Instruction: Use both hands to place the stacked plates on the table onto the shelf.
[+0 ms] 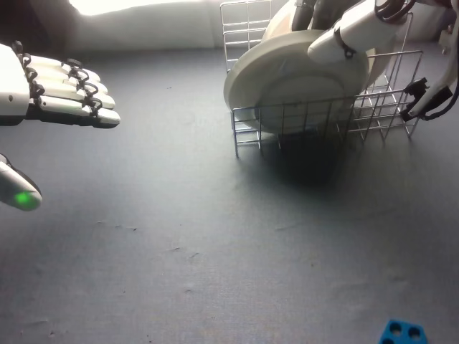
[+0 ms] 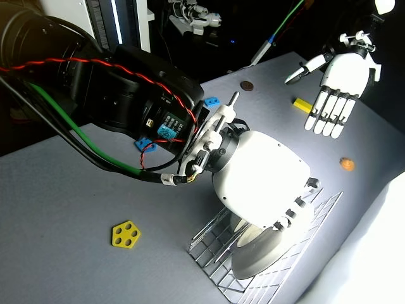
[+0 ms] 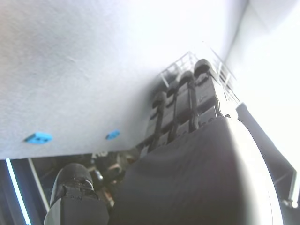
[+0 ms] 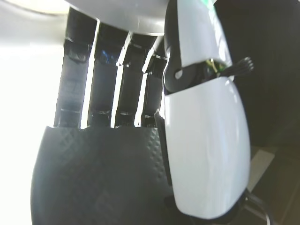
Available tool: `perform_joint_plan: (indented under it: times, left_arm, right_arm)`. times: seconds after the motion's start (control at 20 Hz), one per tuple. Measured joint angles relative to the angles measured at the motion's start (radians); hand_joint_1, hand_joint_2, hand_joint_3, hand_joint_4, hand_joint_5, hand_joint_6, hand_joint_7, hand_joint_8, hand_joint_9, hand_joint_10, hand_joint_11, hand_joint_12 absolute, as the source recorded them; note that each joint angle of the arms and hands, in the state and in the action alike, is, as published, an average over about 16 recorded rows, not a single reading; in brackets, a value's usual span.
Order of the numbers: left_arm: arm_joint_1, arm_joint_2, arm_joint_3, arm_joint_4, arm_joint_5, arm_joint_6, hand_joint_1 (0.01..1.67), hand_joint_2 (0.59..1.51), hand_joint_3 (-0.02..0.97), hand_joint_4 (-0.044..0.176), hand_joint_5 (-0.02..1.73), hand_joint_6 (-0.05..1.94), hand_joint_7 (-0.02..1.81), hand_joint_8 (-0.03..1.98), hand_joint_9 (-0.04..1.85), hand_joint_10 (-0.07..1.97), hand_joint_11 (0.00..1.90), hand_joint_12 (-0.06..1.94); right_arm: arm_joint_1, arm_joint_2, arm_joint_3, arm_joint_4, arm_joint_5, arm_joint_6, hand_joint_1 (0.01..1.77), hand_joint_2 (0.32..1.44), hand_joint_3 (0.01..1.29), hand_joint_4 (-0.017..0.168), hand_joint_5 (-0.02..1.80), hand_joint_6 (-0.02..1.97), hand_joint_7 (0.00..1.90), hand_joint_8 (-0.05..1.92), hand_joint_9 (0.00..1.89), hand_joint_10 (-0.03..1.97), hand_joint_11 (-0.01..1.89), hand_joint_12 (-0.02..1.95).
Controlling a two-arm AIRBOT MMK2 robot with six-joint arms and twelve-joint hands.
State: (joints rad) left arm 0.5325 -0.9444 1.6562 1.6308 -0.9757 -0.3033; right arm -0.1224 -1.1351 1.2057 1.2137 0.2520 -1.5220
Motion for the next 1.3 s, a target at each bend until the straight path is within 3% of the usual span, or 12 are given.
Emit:
perform_joint_plan:
  times: [0.15,0.65,0.9,1.3]
  left_arm:
    - [-0.017,0.011,-0.026,0.001,0.001,0.023,0.01,0.977,0.02,0.007,0.02,0.0,0.02,0.0,0.02,-0.05,0.02,0.01]
    - [-0.053,0.045,-0.117,0.002,0.001,0.085,0.01,0.986,0.02,0.007,0.02,0.0,0.02,0.0,0.02,-0.05,0.02,0.01]
    - [-0.049,0.051,-0.145,0.002,0.002,0.094,0.01,0.985,0.02,0.007,0.02,0.0,0.02,0.0,0.02,-0.05,0.02,0.01]
    - [-0.059,0.06,-0.18,0.012,0.007,0.093,0.01,0.984,0.021,0.007,0.02,0.0,0.02,0.0,0.02,-0.05,0.02,0.01]
  right_arm:
    - [0.001,0.0,-0.001,-0.004,0.003,0.0,1.32,1.01,0.01,-0.006,0.87,0.88,1.0,0.67,0.93,0.84,0.69,1.28]
    - [0.024,0.017,-0.03,-0.042,0.017,-0.001,1.2,1.05,0.01,-0.003,0.83,0.45,0.97,0.23,0.82,0.52,0.53,1.36]
    - [0.046,0.051,-0.094,-0.139,0.046,-0.001,1.17,1.04,0.01,-0.003,0.8,0.21,0.95,0.08,0.77,0.52,0.46,1.39]
    - [0.057,0.136,-0.249,-0.372,0.153,-0.019,1.11,1.03,0.01,-0.003,0.8,0.15,0.91,0.04,0.69,0.54,0.38,1.4]
